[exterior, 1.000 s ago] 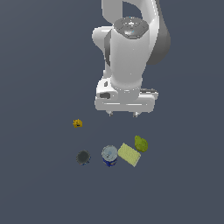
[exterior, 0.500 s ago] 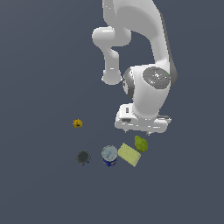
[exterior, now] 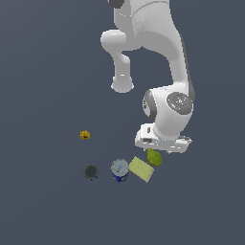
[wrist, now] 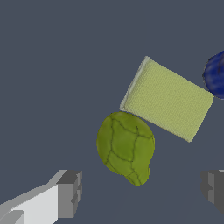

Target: Pick up a designated object from a clutter of objects.

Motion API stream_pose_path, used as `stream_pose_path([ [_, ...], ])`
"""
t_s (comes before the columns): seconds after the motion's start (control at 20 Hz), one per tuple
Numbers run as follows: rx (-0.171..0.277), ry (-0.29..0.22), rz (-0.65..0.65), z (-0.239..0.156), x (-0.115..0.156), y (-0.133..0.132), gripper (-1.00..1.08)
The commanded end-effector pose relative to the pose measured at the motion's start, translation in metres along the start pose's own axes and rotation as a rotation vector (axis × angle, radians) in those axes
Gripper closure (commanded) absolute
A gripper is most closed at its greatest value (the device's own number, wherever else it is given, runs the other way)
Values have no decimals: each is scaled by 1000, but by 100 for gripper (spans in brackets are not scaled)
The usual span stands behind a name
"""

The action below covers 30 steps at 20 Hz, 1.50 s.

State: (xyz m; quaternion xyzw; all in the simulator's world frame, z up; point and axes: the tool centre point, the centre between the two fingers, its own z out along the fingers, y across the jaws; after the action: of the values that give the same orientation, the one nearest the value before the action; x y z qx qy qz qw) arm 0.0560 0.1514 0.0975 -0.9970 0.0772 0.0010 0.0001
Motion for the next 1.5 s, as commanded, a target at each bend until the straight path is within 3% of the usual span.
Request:
stream_pose_path([
  [0.0,0,2,4,5,0,-4,-92],
  [1.0,0,2,4,57,-1,-4,-92],
  [1.05,0,2,4,57,-1,-4,108],
  [1.45,0,2,4,57,-1,-4,108],
])
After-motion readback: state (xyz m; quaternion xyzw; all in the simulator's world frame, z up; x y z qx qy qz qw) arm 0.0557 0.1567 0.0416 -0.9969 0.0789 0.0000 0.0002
